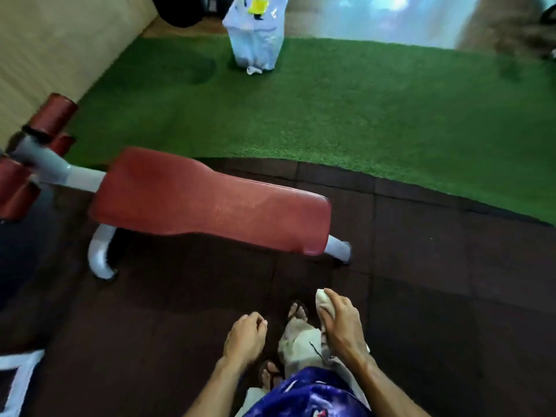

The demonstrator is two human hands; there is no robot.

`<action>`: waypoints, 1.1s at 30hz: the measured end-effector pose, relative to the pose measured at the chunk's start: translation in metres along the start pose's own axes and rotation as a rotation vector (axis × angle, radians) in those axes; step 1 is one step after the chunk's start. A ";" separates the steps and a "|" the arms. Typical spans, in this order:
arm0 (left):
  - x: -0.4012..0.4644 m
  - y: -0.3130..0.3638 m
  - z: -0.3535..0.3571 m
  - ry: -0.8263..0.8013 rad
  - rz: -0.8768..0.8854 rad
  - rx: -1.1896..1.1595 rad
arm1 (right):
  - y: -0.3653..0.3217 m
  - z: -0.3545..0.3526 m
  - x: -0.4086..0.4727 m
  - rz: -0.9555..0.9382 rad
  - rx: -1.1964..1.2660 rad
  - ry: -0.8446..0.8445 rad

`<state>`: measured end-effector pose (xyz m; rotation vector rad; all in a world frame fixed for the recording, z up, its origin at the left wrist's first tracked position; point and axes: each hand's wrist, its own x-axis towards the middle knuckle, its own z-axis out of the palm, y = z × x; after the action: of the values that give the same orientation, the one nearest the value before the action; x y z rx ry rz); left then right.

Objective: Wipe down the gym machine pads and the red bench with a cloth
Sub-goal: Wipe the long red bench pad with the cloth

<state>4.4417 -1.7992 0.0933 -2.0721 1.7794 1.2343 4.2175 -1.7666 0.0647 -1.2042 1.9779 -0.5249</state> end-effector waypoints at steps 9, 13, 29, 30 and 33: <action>0.184 0.053 -0.074 -0.010 0.137 0.127 | -0.029 0.045 0.141 0.092 0.010 0.003; 0.269 0.054 -0.085 0.028 0.188 0.188 | -0.034 0.071 0.209 0.124 0.023 0.015; 0.513 -0.045 -0.099 0.415 0.499 0.586 | -0.042 0.204 0.457 0.048 -0.076 0.632; 0.517 -0.049 -0.096 0.433 0.497 0.616 | -0.048 0.219 0.459 0.079 -0.149 0.685; 0.523 -0.051 -0.090 0.469 0.493 0.631 | -0.045 0.248 0.429 -0.099 -0.260 0.653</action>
<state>4.5098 -2.2329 -0.2084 -1.6721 2.5539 0.1474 4.3155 -2.1569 -0.2283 -1.4159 2.6053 -0.8075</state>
